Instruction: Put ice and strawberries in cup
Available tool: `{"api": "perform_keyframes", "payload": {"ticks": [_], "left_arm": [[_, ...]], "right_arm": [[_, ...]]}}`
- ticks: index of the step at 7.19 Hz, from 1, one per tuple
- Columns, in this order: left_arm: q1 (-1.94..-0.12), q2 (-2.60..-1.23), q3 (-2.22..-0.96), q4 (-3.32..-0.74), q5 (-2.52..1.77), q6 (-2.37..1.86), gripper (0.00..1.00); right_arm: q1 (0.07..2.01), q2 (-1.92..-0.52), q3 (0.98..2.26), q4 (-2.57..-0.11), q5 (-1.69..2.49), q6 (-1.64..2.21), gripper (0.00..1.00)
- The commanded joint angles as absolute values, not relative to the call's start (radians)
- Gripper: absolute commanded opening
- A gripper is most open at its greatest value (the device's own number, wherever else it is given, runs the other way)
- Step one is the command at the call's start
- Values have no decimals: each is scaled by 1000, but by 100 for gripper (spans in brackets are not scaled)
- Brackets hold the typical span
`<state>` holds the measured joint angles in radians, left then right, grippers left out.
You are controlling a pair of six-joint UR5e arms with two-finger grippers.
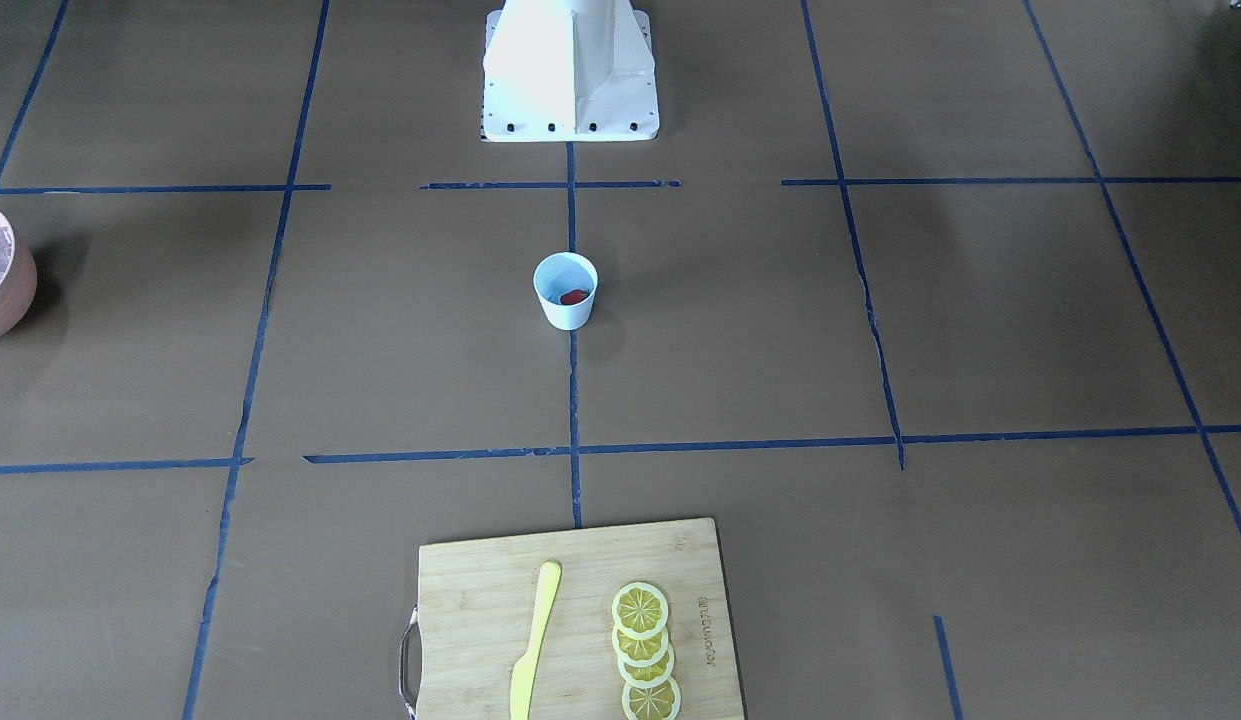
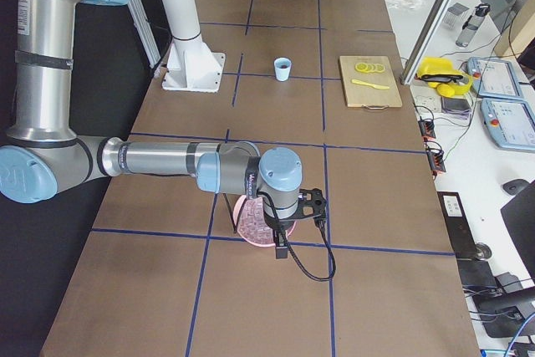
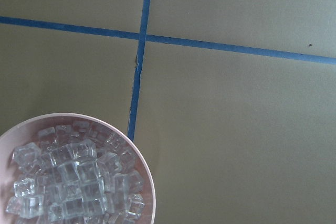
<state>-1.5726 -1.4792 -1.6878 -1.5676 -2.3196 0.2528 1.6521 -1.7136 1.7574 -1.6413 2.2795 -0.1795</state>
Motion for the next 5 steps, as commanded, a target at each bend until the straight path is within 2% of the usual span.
{"api": "perform_keyframes", "payload": {"ticks": [1, 5], "left_arm": [[-1572, -1482, -1686, -1571, -2304, 255, 100], [-1572, -1480, -1704, -1574, -2306, 259, 100]], "right_arm": [[1652, -1713, 1758, -1641, 2279, -179, 100], [1651, -1707, 1756, -1641, 2281, -181, 100]]}}
